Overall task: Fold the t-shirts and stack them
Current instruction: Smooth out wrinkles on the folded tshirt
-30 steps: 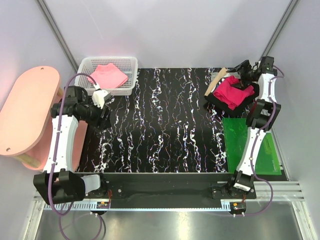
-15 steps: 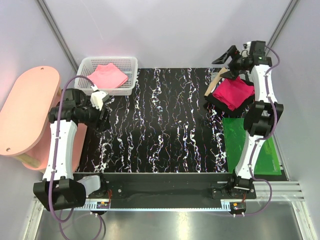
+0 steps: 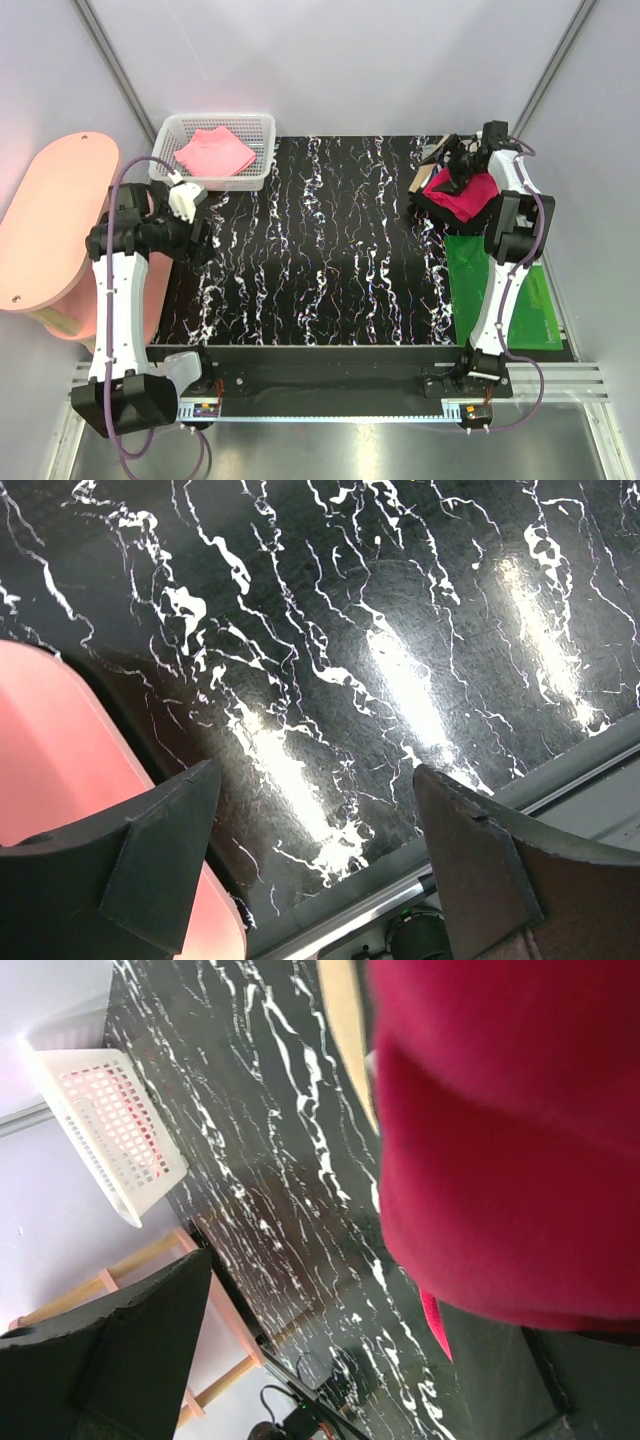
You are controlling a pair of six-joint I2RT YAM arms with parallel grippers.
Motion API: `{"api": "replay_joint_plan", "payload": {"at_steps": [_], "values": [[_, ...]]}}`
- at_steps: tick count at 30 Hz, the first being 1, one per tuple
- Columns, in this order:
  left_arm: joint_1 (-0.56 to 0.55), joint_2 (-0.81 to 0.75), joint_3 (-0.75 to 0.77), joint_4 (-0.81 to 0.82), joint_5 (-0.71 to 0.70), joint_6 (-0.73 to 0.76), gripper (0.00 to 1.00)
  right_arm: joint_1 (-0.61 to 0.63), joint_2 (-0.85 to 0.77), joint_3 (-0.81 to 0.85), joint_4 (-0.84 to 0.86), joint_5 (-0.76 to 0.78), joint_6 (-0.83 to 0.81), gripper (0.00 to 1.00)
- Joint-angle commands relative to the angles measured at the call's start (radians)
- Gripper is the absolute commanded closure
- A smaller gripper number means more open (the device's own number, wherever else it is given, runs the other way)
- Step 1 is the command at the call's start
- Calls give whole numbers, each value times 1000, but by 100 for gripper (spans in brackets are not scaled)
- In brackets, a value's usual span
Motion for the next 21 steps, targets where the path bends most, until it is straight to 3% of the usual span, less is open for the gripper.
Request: {"api": "replay_joint_plan", "payload": {"at_steps": [1,7,10,15,21], "values": [[34,-32,-7,11,36,-7,16,9,-25,88,40,-27,-5,0],[64,-53,7,22,45,-27,14,110,-222,151,32,-45,-50,0],[68,-65,8,26,42,-42,14,214,-362,134,-6,40,-132,0],[71,-91,5,38,29,-65,14,357,-577,-57,-25,238,-240,0],[74,-110,-3,66,35,-107,13,452,-819,-372,101,249,-188,0]]}}
